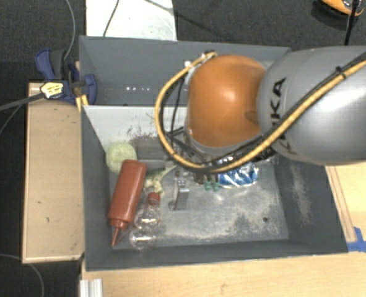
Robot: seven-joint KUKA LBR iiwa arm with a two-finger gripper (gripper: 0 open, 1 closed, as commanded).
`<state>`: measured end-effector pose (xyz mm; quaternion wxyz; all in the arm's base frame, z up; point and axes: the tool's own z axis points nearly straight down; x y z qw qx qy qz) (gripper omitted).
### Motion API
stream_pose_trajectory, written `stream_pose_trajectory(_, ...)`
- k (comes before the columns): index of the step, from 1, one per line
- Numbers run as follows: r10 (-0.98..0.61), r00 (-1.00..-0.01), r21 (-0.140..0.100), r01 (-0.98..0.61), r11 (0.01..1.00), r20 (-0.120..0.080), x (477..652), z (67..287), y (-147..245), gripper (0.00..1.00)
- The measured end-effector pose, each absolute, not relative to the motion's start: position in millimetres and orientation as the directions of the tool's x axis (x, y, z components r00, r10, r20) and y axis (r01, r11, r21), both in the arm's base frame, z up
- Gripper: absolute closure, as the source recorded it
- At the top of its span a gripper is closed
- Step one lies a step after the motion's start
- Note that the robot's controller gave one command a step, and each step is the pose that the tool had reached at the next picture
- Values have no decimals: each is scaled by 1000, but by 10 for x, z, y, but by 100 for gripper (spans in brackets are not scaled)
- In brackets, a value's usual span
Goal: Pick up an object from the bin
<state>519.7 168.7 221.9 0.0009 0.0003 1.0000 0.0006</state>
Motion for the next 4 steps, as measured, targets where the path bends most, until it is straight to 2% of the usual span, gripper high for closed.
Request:
stream_pose_trajectory(1,-43,-999,2,-43,999,-10,5281,1986,1790,0)
stream_pose_trajectory(2,-124,-992,2,-124,992,-8,5222,1457,2028,0)
stream_pose_trajectory(3,-293,-956,0,-293,956,-4,5261,1184,2278,0)
stream_pose_trajectory(4,-430,-902,3,-431,903,-19,5431,1057,2363,0)
